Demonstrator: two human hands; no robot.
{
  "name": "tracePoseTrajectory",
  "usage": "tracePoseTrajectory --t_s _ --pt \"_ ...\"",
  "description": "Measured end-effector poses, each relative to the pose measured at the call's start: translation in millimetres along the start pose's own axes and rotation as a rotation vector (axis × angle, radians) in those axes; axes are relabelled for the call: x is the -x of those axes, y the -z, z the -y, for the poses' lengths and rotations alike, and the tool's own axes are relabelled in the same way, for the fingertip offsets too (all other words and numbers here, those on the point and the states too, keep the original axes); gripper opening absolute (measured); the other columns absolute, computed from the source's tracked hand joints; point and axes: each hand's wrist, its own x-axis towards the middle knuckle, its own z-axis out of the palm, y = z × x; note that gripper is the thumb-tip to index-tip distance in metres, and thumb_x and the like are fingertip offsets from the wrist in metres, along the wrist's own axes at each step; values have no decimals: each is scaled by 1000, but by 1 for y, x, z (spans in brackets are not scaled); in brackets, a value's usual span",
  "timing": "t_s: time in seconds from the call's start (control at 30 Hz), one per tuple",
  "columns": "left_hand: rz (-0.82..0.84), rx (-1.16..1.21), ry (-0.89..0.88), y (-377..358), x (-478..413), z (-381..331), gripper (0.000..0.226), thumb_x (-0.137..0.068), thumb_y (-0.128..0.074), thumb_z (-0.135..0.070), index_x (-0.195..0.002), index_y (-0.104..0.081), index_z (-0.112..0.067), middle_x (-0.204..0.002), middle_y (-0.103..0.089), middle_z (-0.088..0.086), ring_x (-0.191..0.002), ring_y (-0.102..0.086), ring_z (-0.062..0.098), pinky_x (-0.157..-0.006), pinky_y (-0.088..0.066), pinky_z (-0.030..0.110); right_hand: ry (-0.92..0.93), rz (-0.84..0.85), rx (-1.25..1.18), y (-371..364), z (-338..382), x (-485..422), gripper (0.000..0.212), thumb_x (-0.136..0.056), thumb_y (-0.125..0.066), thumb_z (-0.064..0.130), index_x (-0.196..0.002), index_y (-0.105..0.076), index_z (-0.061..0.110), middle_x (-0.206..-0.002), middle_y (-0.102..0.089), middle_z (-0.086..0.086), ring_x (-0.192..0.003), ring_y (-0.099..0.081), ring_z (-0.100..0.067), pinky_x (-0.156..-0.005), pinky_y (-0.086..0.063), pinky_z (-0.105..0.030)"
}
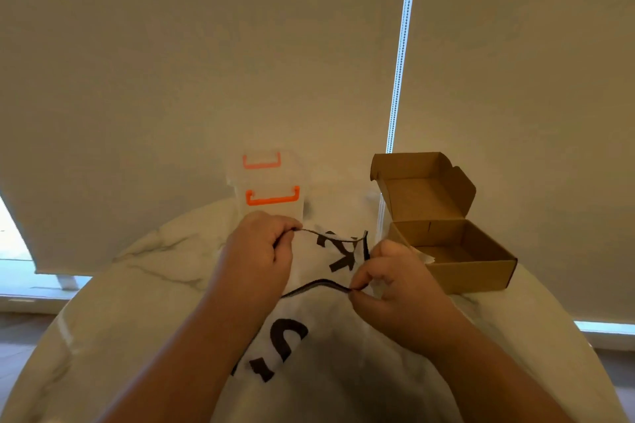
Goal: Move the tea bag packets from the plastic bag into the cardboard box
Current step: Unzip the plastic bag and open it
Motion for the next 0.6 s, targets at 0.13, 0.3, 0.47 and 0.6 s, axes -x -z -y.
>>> tracePoseTrajectory --t_s 0.13,0.3,0.47,0.6 --pt "-61 -151 -108 14 -23 -4 24 -95 -55 -13 -111 -72 -22 -98 -57 -7 -85 -50 2 -75 -34 6 -53 194 53 13 5 6 6 -85 -65 35 -80 -66 36 -88 -54 15 -78 -52 -5 -65 -48 -19" --pt "105 -157 -213 28 -23 -34 23 -91 -62 -27 -113 -67 -32 -96 -48 -19 -82 -49 -5 -74 -36 7 -73 28 -92 15 0 9 10 -89 -63 35 -83 -70 35 -82 -59 15 -72 -54 -2 -65 -49 -18" --pt "337 -57 -54 28 7 -45 22 -86 -64 -27 -94 -51 -43 -94 -56 -18 -80 -57 3 -70 -50 21 82 -309 -159 6 -2 9 13 -85 -64 46 -97 -67 50 -104 -42 28 -104 -39 6 -87 -42 -22" --pt "480 31 14 28 11 -42 31 -87 -59 -14 -77 -64 -43 -88 -62 -13 -79 -61 6 -70 -52 24 158 -260 76 5 5 17 42 -76 -66 62 -117 -56 55 -144 -26 18 -132 -11 -1 -104 -21 -33"
